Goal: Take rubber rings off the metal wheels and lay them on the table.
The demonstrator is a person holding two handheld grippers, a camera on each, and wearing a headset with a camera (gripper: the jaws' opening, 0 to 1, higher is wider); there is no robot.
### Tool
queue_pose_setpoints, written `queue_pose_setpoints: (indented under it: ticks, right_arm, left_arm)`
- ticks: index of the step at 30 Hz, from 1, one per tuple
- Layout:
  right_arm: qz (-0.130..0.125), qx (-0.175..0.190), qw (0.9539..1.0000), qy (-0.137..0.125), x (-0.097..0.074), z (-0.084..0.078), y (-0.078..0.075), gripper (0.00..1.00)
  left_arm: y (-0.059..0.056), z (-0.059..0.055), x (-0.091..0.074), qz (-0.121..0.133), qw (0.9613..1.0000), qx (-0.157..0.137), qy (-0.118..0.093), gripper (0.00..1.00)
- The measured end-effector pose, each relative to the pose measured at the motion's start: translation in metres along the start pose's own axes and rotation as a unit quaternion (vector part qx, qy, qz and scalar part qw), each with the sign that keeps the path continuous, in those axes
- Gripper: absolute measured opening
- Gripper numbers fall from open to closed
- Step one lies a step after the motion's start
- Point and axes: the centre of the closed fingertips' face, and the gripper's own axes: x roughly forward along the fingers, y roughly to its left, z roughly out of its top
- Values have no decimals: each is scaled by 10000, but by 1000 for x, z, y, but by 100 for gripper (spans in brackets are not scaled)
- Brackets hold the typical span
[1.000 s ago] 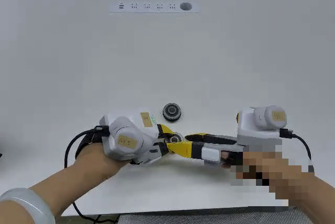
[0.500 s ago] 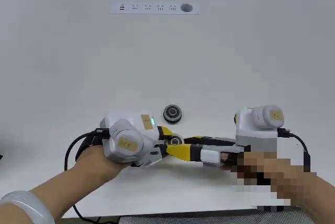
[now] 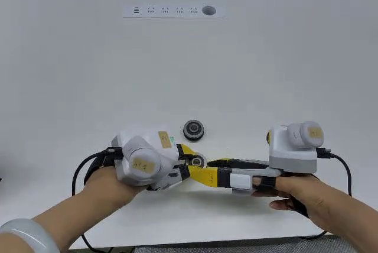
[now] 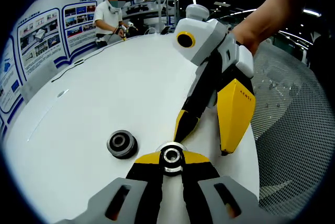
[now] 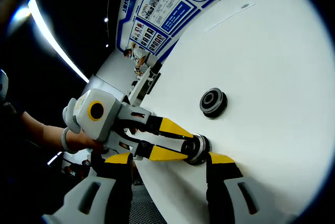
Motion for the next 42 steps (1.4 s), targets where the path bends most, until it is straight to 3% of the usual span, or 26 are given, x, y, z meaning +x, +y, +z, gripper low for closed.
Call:
queue_pose_setpoints:
  ticks: [12,14,27,29,38,42]
  right_arm:
    - [-33,-4,10000,5,-1,-1,0,57]
    - [-15,-35,10000,1,-3,-1,1,53]
    - [-129,-105,9999,30,0,-2,-4,57]
    - [-3,-20,10000,31,1,-3,1,55]
    - [-4,61,10000,-12,1,-3,-1,55]
    - [105,114,9999,-38,0,-2,6,61]
  left_arm:
    - [-1,2,-1,11,10000,5,0,12]
    - [-1,2,-1,15,10000,-5,-6,12]
    - [-2,3,-2,15,10000,-13,-15,12]
    - [-2,3,-2,15,10000,-11,-15,12]
    - [-1,2,-2,22,10000,-44,-55,12]
    - [0,1,-1,20,10000,-42,-52,12]
